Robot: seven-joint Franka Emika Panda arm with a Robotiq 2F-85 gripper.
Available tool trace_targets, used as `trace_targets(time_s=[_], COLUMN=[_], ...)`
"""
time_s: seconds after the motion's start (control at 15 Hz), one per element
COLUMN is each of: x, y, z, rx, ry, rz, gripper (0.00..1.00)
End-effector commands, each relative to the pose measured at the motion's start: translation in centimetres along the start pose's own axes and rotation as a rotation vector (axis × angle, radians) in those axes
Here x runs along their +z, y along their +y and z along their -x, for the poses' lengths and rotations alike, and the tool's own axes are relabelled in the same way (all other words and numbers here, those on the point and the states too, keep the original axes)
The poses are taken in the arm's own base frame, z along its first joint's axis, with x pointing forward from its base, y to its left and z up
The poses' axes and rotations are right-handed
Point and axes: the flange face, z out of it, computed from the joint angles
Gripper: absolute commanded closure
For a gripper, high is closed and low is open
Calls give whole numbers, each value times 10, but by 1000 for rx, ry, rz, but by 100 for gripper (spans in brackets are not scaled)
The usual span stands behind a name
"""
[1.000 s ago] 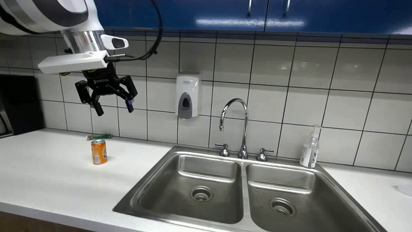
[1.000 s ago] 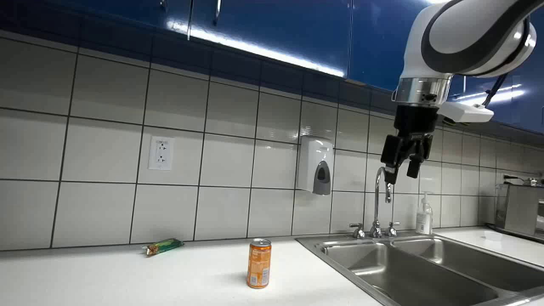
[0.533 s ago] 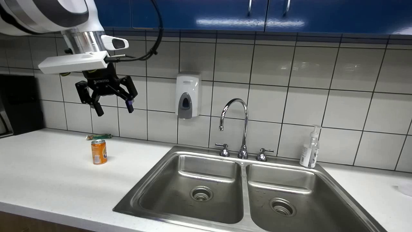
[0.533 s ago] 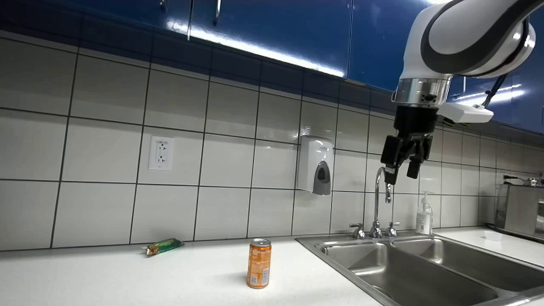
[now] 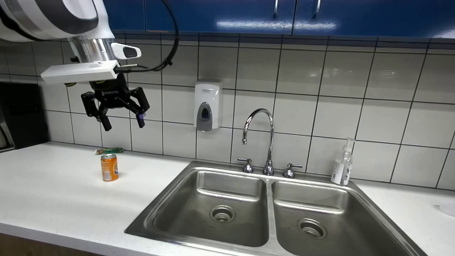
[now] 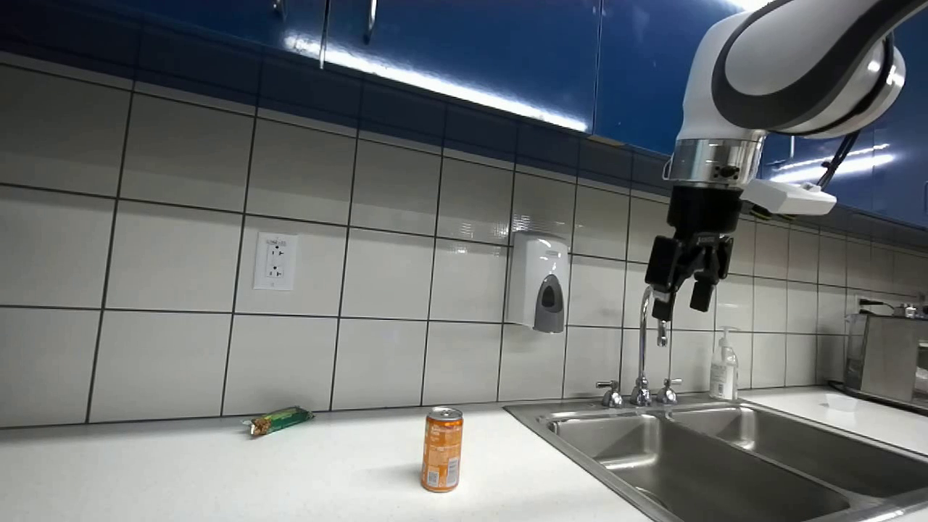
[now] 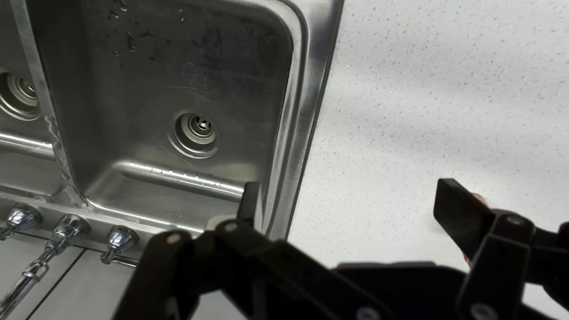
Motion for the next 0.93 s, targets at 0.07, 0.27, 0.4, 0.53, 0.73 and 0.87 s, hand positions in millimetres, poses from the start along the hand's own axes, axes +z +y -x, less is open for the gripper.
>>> trace_targets(time_s=[0.07,0.27,0.4,0.53,0.73,0.87], x=[11,22,30,38,48,51], y=[-21,-35,-42,-47,-55,-63], z=[-8,-14,-19,-23,-32,-39], rx=[-44,-69,-92,-107,-147,-191], ry=[-34,-61,-70,-79,-82,-76], rz=[-70,-93,-102,-105,-119,-128], gripper=[0,0,0,0,0,0])
